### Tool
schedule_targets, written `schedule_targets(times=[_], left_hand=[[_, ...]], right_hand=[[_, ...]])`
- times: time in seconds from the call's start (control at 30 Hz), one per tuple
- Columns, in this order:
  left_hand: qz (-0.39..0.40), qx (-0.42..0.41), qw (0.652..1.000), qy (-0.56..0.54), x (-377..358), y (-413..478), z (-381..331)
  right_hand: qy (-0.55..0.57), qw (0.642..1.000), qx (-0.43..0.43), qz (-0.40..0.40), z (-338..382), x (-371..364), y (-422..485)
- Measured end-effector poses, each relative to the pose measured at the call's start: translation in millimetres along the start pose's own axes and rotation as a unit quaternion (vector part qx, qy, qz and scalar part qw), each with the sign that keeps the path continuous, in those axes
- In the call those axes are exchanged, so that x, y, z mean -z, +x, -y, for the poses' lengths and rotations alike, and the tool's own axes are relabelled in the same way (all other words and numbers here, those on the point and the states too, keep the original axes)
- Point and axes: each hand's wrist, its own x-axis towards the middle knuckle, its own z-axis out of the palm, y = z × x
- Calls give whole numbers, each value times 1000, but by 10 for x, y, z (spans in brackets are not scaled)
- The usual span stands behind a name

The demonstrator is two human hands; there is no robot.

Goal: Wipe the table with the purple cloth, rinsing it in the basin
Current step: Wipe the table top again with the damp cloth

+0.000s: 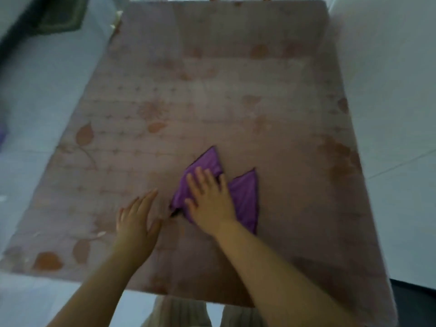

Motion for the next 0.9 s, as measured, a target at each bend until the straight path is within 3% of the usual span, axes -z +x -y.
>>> schedule_targets(times=[0.1,0.2,0.33,0.47,0.57,0.63,0.7,0.77,0.9], left_hand=[[-6,25,1000,4,49,-126,47],[-18,58,998,-10,93,-197,230],[-29,99,994,-21,119,-259,402],[-16,114,993,-11,100,-275,593],[-17,126,992,-8,117,-229,763],[-23,128,991,-6,133,-181,861],[-21,122,992,-5,150,-127,928],[-25,120,992,-4,179,-83,964],[-46,95,994,-7,232,-4,957]], right_hand=[[-2,988,144,56,561,-150,-437],[-7,985,170,41,217,-146,-650],[-32,999,25,-4,-962,44,-452],[-44,985,-166,-17,-2010,476,125],[-5,953,-301,-37,-2047,640,687],[16,942,-333,-37,-1698,644,1073],[6,971,-239,-21,-1067,550,1430],[-13,997,-76,1,-205,342,1611],[-15,982,172,71,1305,-121,1038]])
